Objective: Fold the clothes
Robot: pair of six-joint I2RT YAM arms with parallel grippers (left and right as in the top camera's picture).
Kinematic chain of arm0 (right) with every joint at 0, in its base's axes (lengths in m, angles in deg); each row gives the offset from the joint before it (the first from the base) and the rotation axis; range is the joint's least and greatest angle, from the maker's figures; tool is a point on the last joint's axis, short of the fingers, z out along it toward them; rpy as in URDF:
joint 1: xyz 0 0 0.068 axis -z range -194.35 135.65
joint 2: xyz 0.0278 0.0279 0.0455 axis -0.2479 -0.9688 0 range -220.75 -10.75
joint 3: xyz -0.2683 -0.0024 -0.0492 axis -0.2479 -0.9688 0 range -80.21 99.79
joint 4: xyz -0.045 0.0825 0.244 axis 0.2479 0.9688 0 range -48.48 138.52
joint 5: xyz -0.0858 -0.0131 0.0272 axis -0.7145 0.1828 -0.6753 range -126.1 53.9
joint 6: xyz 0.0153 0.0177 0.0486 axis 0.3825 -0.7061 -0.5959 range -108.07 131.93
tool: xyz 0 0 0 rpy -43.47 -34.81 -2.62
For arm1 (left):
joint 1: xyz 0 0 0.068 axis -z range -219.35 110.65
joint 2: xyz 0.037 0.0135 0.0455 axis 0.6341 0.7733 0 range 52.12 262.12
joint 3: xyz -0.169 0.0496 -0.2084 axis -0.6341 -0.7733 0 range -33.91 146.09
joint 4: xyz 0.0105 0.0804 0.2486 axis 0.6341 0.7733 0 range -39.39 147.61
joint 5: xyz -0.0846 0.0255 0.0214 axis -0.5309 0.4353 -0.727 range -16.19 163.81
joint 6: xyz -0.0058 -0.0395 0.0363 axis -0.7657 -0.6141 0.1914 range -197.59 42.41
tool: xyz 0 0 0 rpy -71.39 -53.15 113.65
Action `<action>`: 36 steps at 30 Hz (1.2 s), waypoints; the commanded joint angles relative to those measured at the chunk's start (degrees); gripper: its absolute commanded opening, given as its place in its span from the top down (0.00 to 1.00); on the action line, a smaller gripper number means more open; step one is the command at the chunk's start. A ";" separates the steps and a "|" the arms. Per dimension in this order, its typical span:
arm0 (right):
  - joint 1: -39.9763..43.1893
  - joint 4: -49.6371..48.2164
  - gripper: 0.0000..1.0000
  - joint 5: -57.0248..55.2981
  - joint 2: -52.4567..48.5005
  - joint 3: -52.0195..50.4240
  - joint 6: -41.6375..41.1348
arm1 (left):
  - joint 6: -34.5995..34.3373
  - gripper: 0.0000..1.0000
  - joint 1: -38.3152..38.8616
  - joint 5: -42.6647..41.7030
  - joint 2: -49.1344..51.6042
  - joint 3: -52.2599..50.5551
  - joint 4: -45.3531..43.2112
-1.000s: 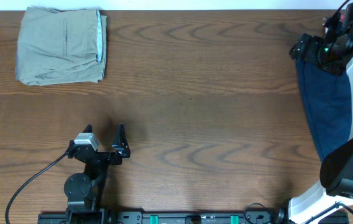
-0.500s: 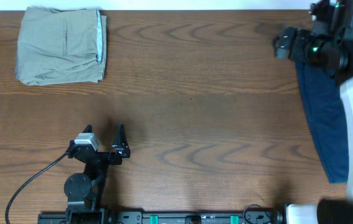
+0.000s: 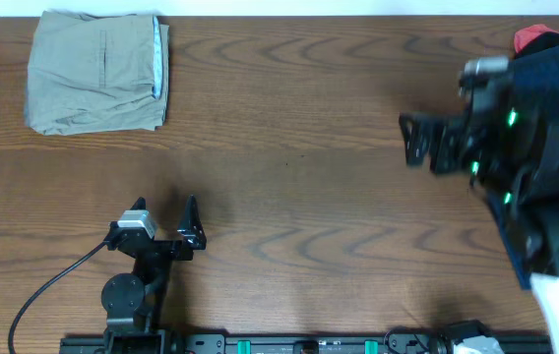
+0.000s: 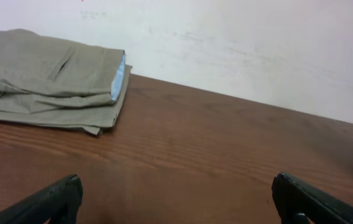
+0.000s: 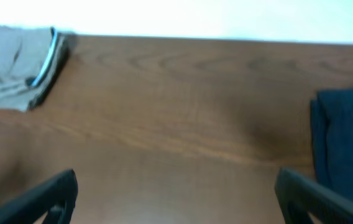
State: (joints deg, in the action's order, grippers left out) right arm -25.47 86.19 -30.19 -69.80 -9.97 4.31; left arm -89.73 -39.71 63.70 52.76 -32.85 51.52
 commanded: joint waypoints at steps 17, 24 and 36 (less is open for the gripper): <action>5.46 -35.30 0.01 1.62 50.62 -62.47 0.59 | 0.55 0.02 -0.26 -0.79 -0.35 -0.83 2.10; 10.64 -35.76 0.01 0.72 55.25 -65.48 -0.07 | 0.55 0.02 -0.26 -0.79 -0.35 -0.83 2.10; 13.49 -40.52 0.01 -4.22 58.77 -69.94 -3.02 | 0.55 0.02 -0.26 -0.79 -0.35 -0.83 2.10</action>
State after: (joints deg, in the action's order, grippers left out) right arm -13.18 45.64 -32.99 -11.46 -79.58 2.72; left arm -89.56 -39.71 63.68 52.76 -32.70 51.74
